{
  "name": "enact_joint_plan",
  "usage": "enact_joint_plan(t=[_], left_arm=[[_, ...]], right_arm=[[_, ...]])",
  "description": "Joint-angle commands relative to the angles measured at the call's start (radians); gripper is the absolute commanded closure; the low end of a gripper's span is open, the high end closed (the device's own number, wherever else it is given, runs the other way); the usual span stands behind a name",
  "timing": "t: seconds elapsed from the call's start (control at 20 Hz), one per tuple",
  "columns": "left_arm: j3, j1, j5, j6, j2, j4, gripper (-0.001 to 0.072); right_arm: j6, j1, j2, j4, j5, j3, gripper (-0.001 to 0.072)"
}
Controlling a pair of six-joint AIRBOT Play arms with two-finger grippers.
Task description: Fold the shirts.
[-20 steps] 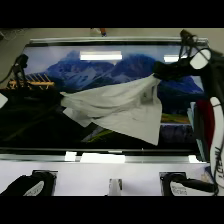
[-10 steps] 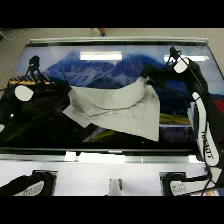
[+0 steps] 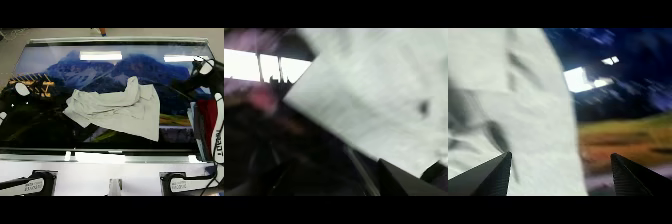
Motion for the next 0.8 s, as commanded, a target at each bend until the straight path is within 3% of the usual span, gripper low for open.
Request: enact_joint_plan(t=[0.0,0.1,0.3,0.4,0.55,0.75], left_arm=[[-0.119,0.092,-0.008,-0.011,-0.011,-0.132,0.0120],[-0.175,0.083,0.093,-0.011,-0.011,-0.233,0.0077],[-0.189,0.043,0.254,-0.015,-0.014,-0.348,0.0077],[-0.188,0.034,0.275,-0.050,-0.037,-0.349,0.0078],[-0.188,0.029,0.262,-0.050,-0.086,-0.379,0.0083],[-0.188,-0.030,0.341,-0.050,-0.120,-0.407,0.0085]], right_arm=[[-0.053,-0.082,0.002,-0.016,0.188,-0.030,0.0048],[-0.065,-0.073,0.002,0.003,0.187,-0.060,0.0049],[-0.108,-0.039,0.002,0.039,0.180,-0.101,0.0049],[-0.114,-0.027,0.002,0.044,0.179,-0.103,0.0049],[-0.121,-0.025,0.002,0.044,0.179,-0.103,0.0049],[-0.120,-0.025,0.002,0.054,0.161,-0.107,0.0049]])
